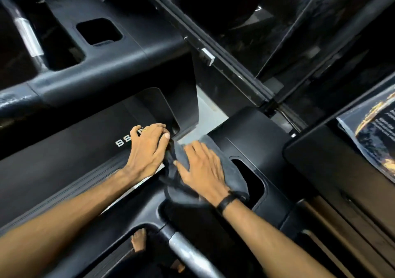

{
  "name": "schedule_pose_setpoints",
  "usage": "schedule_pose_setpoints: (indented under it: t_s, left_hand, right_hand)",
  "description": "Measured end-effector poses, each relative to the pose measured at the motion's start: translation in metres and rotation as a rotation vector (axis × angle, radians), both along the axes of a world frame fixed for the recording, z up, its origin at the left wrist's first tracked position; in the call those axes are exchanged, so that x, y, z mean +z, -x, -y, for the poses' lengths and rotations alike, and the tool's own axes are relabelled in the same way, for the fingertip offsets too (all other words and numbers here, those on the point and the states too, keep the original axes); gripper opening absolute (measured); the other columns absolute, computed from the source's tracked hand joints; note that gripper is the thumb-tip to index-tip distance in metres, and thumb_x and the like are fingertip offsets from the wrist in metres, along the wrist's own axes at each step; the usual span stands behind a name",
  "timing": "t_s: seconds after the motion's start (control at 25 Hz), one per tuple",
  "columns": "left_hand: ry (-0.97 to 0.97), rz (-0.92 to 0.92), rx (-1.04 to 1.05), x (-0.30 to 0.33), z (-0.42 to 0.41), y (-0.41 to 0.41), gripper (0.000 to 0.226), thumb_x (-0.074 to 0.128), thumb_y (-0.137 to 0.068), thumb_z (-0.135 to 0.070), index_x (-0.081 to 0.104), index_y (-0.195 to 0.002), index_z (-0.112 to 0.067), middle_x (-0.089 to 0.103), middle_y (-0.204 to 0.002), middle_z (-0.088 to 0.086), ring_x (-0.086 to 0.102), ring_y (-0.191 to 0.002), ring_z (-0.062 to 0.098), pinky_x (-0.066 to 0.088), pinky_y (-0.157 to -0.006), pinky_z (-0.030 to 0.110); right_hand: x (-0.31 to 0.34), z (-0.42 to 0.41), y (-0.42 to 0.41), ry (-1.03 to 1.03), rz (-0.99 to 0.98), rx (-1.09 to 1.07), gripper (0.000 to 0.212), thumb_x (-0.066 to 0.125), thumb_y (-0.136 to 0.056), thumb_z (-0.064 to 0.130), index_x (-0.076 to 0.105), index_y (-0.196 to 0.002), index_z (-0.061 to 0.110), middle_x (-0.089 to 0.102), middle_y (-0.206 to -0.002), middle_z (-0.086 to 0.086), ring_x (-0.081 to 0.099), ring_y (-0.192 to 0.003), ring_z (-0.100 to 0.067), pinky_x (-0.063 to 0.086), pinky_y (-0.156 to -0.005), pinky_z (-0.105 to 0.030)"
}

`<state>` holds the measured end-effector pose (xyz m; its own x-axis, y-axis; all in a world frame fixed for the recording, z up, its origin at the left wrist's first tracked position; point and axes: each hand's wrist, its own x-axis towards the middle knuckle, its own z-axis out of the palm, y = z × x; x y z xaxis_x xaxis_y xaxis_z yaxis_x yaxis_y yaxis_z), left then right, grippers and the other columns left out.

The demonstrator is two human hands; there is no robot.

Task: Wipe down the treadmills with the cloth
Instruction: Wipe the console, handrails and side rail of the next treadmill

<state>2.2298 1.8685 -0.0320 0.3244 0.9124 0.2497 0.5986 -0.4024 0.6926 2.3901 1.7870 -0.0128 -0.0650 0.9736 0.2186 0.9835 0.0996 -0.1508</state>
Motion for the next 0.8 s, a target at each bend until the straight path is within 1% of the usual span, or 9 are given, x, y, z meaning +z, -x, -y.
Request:
schedule_pose_setpoints:
  t_s: [0.08, 0.12, 0.24, 0.32, 0.44, 0.52, 0.6, 0.68, 0.8]
  left_hand:
    - [0.046, 0.023, 0.017, -0.003, -0.003, 0.005, 0.039, 0.029, -0.100, -0.038, 0.062, -0.102, -0.017, 0.066, -0.113, -0.006, 0.057, -0.109, 0.015, 0.016, -0.107, 0.037]
    - [0.058, 0.038, 0.016, -0.005, -0.003, 0.007, 0.039, 0.029, -0.100, -0.039, 0.062, -0.102, -0.018, 0.066, -0.113, -0.006, 0.058, -0.109, 0.015, 0.017, -0.108, 0.040]
    - [0.099, 0.091, -0.014, -0.015, 0.000, 0.011, 0.044, 0.025, -0.100, -0.043, 0.062, -0.106, -0.019, 0.066, -0.113, -0.007, 0.057, -0.112, 0.014, 0.021, -0.110, 0.048]
    - [0.152, 0.144, -0.027, -0.020, 0.003, 0.012, 0.043, 0.025, -0.100, -0.042, 0.061, -0.106, -0.020, 0.066, -0.109, -0.006, 0.056, -0.110, 0.013, 0.020, -0.110, 0.045]
    - [0.185, 0.179, -0.061, -0.027, 0.007, 0.009, 0.041, 0.024, -0.101, -0.042, 0.060, -0.106, -0.021, 0.065, -0.107, -0.005, 0.056, -0.106, 0.012, 0.018, -0.109, 0.037]
    - [0.188, 0.193, -0.064, -0.030, 0.004, 0.008, 0.042, 0.024, -0.102, -0.043, 0.060, -0.105, -0.021, 0.065, -0.107, -0.005, 0.056, -0.106, 0.012, 0.019, -0.109, 0.039]
    - [0.191, 0.197, -0.029, -0.031, -0.004, 0.003, 0.042, 0.024, -0.102, -0.041, 0.060, -0.103, -0.021, 0.065, -0.107, -0.006, 0.056, -0.105, 0.011, 0.021, -0.106, 0.040]
    - [0.208, 0.196, 0.025, -0.030, -0.009, 0.000, 0.044, 0.022, -0.102, -0.042, 0.061, -0.102, -0.020, 0.065, -0.107, -0.006, 0.055, -0.103, 0.010, 0.022, -0.105, 0.041]
    - [0.192, 0.196, 0.047, -0.028, -0.004, -0.003, 0.045, 0.022, -0.101, -0.044, 0.060, -0.105, -0.022, 0.063, -0.109, -0.009, 0.052, -0.102, 0.005, 0.024, -0.107, 0.045]
  right_hand:
    - [-0.002, -0.029, 0.008, 0.032, 0.046, -0.080, 0.030, 0.064, -0.087, 0.045, 0.061, -0.093, 0.016, 0.058, -0.090, -0.004, 0.058, -0.086, -0.028, 0.045, -0.070, -0.041]
    - [-0.002, -0.032, 0.011, 0.051, 0.062, -0.088, 0.032, 0.064, -0.086, 0.047, 0.064, -0.093, 0.015, 0.060, -0.091, -0.004, 0.058, -0.088, -0.028, 0.046, -0.072, -0.042]
    - [0.004, 0.015, 0.013, 0.096, 0.013, -0.051, 0.043, 0.056, -0.090, 0.056, 0.068, -0.107, 0.018, 0.062, -0.106, -0.001, 0.055, -0.096, -0.026, 0.047, -0.083, -0.043]
    - [0.007, 0.068, 0.000, 0.081, -0.029, -0.014, 0.037, 0.063, -0.090, 0.050, 0.067, -0.112, 0.020, 0.060, -0.112, 0.000, 0.053, -0.095, -0.023, 0.046, -0.084, -0.040]
    - [0.009, 0.104, -0.023, 0.077, 0.001, 0.027, 0.038, 0.075, -0.080, 0.033, 0.067, -0.115, 0.020, 0.056, -0.114, 0.000, 0.050, -0.091, -0.019, 0.048, -0.076, -0.039]
    - [0.008, 0.091, -0.022, 0.094, 0.001, 0.001, 0.036, 0.074, -0.081, 0.031, 0.066, -0.113, 0.019, 0.055, -0.112, 0.001, 0.051, -0.091, -0.020, 0.048, -0.075, -0.039]
    - [0.007, 0.060, -0.011, 0.092, -0.004, -0.033, 0.029, 0.067, -0.088, 0.038, 0.064, -0.108, 0.019, 0.055, -0.108, 0.001, 0.051, -0.090, -0.022, 0.047, -0.076, -0.038]
    - [0.003, 0.021, 0.003, 0.115, 0.032, -0.090, 0.032, 0.059, -0.092, 0.049, 0.064, -0.103, 0.019, 0.055, -0.104, 0.001, 0.051, -0.091, -0.022, 0.045, -0.077, -0.037]
    - [0.002, -0.031, -0.004, 0.195, 0.110, -0.128, 0.040, 0.056, -0.091, 0.055, 0.069, -0.104, 0.019, 0.059, -0.103, -0.001, 0.053, -0.097, -0.025, 0.044, -0.083, -0.041]
